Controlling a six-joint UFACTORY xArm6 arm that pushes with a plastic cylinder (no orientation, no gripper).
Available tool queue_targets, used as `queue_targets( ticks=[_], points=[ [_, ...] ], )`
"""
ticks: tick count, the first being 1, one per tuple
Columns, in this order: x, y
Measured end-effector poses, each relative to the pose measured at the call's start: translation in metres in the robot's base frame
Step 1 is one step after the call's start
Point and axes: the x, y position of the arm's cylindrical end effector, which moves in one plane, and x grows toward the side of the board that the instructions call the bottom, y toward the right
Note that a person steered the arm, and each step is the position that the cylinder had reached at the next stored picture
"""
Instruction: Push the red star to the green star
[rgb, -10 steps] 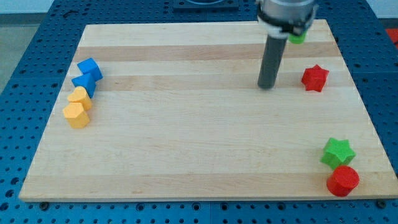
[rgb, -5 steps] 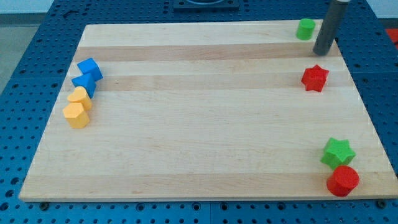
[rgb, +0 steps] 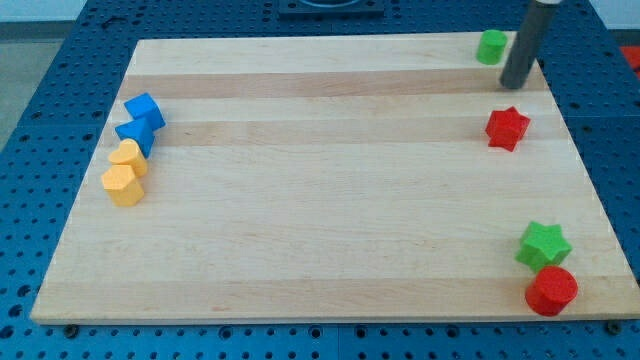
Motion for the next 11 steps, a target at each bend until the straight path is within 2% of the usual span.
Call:
queue_targets(
  ticks=[1,4,5,6,8,11],
  points=[
    [0.002,-0.01],
    [0.09,0.016],
    [0.088,0.014],
    [0.045,-0.011],
    [0.039,-0.026],
    [0.126,-0.026]
  ],
)
